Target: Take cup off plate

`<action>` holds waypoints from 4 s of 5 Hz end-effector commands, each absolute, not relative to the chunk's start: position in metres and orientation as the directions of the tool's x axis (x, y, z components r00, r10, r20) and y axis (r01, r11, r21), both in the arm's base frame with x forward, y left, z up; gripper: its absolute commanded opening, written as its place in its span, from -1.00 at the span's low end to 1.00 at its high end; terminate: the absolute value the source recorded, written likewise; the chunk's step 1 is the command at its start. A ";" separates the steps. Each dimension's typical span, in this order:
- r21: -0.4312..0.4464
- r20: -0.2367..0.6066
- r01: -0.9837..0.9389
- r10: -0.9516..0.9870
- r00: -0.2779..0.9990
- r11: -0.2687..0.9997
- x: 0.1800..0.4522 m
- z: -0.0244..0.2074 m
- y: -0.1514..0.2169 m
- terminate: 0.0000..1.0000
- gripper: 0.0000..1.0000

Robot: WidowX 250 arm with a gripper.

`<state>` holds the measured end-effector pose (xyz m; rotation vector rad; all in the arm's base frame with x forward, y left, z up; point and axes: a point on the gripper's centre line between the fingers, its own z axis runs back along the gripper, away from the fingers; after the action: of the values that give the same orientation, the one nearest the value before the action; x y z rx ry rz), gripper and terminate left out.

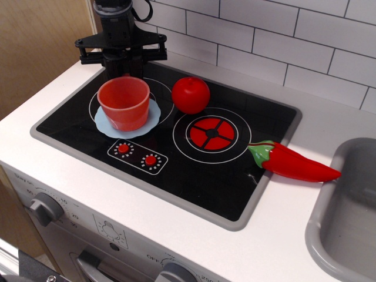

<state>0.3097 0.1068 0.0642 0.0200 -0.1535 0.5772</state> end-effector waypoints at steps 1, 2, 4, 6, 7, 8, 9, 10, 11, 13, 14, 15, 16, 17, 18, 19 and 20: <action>-0.057 0.200 -0.554 0.554 0.808 0.830 0.313 0.104 0.110 -1.00 -1.00; -0.068 0.150 -0.583 0.586 0.797 0.810 0.310 0.120 0.107 -1.00 -1.00; -0.096 0.129 -0.446 0.455 0.881 0.890 0.301 0.143 0.062 -1.00 -1.00; -0.086 0.129 -0.279 0.288 0.949 0.956 0.301 0.134 0.016 -1.00 -1.00; -0.109 0.176 -0.211 0.228 0.958 0.971 0.306 0.126 -0.003 -1.00 -1.00; -0.121 0.180 -0.183 0.203 0.963 0.976 0.314 0.118 -0.014 -1.00 -1.00; -0.121 0.154 -0.135 0.153 0.976 0.983 0.317 0.103 -0.027 -1.00 -1.00; -0.117 0.130 -0.105 0.120 0.984 0.988 0.321 0.094 -0.037 -1.00 -1.00; -0.101 0.107 -0.082 0.093 0.990 0.992 0.318 0.082 -0.043 -1.00 -1.00; -0.100 0.158 -0.069 0.084 0.984 0.993 0.317 0.082 -0.045 -1.00 -1.00; -0.095 0.170 -0.069 0.084 0.982 0.993 0.320 0.081 -0.047 -1.00 -1.00; -0.081 0.158 -0.085 0.097 0.983 0.993 0.324 0.083 -0.050 -1.00 1.00; -0.070 0.168 -0.090 0.100 0.981 0.994 0.325 0.088 -0.051 -1.00 1.00; -0.088 0.181 -0.099 0.113 0.977 0.991 0.324 0.095 -0.053 -1.00 1.00; -0.104 0.205 -0.070 0.090 0.975 0.992 0.322 0.104 -0.056 -1.00 1.00; -0.126 0.231 -0.054 0.083 0.969 0.991 0.317 0.115 -0.060 -1.00 1.00; -0.147 0.247 -0.029 0.065 0.967 0.989 0.312 0.125 -0.062 -1.00 1.00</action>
<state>0.3157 -0.0637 0.1094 -0.1318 -0.2031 0.0519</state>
